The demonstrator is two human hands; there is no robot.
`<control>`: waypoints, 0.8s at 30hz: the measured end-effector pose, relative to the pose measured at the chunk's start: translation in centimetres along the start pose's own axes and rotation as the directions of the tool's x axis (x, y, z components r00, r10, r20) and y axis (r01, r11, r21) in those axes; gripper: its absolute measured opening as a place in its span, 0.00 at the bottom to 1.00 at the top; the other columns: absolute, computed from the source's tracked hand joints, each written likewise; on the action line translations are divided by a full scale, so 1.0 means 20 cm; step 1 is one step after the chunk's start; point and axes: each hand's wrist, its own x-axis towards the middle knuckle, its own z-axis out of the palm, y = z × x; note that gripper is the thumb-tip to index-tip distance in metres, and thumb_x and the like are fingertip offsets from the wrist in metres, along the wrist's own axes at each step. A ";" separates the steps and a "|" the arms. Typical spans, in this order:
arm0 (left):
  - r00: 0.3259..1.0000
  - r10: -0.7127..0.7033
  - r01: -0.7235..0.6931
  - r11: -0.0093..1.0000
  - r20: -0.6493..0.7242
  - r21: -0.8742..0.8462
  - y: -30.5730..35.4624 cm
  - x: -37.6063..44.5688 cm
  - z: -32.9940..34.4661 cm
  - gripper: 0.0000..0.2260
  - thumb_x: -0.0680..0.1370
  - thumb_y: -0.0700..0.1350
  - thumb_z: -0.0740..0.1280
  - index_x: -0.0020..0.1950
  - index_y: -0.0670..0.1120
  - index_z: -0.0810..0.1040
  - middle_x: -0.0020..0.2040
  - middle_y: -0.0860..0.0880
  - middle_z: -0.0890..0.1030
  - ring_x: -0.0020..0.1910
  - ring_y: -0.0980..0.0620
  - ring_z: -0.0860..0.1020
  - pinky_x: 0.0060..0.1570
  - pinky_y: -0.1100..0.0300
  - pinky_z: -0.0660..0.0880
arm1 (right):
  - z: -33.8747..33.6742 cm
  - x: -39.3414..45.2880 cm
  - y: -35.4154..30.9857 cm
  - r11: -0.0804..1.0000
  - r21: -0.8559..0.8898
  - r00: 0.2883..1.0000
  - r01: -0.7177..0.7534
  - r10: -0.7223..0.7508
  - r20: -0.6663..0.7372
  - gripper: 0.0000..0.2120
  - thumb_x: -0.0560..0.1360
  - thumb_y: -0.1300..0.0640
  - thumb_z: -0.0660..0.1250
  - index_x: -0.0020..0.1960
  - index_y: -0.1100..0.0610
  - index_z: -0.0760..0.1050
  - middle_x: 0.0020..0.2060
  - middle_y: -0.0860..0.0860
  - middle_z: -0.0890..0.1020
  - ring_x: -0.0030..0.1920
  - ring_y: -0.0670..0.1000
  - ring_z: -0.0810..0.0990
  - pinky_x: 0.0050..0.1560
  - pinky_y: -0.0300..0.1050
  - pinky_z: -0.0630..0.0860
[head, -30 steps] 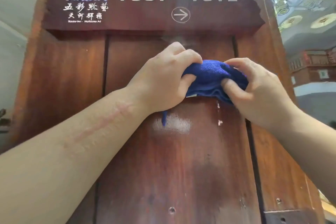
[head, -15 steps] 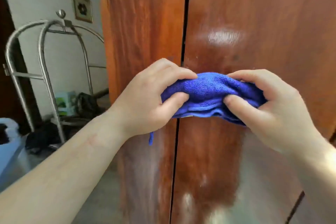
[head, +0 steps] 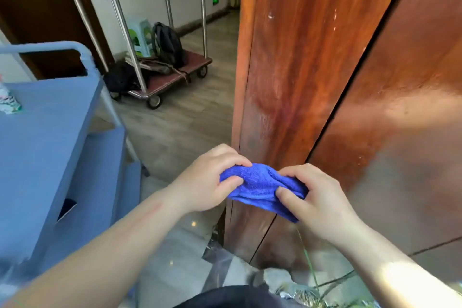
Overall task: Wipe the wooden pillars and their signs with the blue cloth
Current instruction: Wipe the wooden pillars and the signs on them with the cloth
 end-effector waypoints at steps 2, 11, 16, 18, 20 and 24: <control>0.997 -0.070 0.069 0.998 0.046 0.007 -0.10 -0.10 0.04 0.13 0.72 0.39 0.68 0.57 0.46 0.79 0.52 0.49 0.77 0.52 0.57 0.74 0.56 0.72 0.64 | 0.13 0.00 0.02 1.000 -0.016 0.997 -0.020 0.021 0.076 0.10 0.69 0.56 0.70 0.51 0.49 0.80 0.45 0.42 0.80 0.46 0.39 0.75 0.48 0.24 0.63; 0.983 -0.179 0.180 0.983 0.036 -0.041 -0.42 -0.19 -0.07 0.13 0.71 0.44 0.66 0.55 0.51 0.79 0.53 0.55 0.76 0.53 0.64 0.73 0.56 0.72 0.64 | 0.39 0.19 -0.13 0.999 0.002 0.994 -0.045 0.045 0.103 0.09 0.70 0.54 0.68 0.50 0.46 0.78 0.45 0.43 0.79 0.47 0.40 0.74 0.49 0.26 0.63; 0.990 -0.134 0.136 0.990 0.050 -0.046 -0.60 -0.07 -0.23 0.13 0.71 0.46 0.65 0.55 0.54 0.78 0.53 0.58 0.75 0.54 0.64 0.73 0.56 0.72 0.65 | 0.45 0.35 -0.24 0.997 0.023 0.997 -0.073 0.072 0.019 0.09 0.70 0.56 0.69 0.49 0.49 0.79 0.44 0.44 0.80 0.46 0.40 0.74 0.48 0.24 0.63; 0.993 -0.106 0.108 0.993 0.059 -0.046 -0.66 -0.02 -0.28 0.13 0.71 0.46 0.65 0.55 0.55 0.78 0.53 0.58 0.76 0.54 0.65 0.73 0.55 0.73 0.64 | 0.48 0.41 -0.28 0.996 0.029 0.996 -0.084 0.085 -0.019 0.08 0.70 0.57 0.69 0.49 0.50 0.79 0.43 0.43 0.80 0.46 0.40 0.74 0.48 0.24 0.63; 0.994 -0.078 0.082 0.995 0.070 -0.057 -0.73 0.03 -0.35 0.13 0.71 0.45 0.66 0.54 0.56 0.78 0.52 0.59 0.75 0.53 0.64 0.73 0.54 0.74 0.64 | 0.52 0.47 -0.32 0.994 0.039 0.993 -0.102 0.104 -0.047 0.08 0.70 0.57 0.69 0.49 0.50 0.79 0.43 0.42 0.80 0.47 0.39 0.74 0.48 0.25 0.63; 0.993 -0.085 0.092 0.991 0.077 -0.093 -0.84 0.10 -0.46 0.12 0.70 0.47 0.65 0.52 0.61 0.77 0.52 0.62 0.75 0.54 0.64 0.74 0.52 0.75 0.64 | 0.58 0.60 -0.41 0.987 0.086 0.986 -0.132 0.139 -0.087 0.07 0.70 0.56 0.67 0.48 0.48 0.78 0.43 0.41 0.79 0.48 0.39 0.74 0.46 0.26 0.65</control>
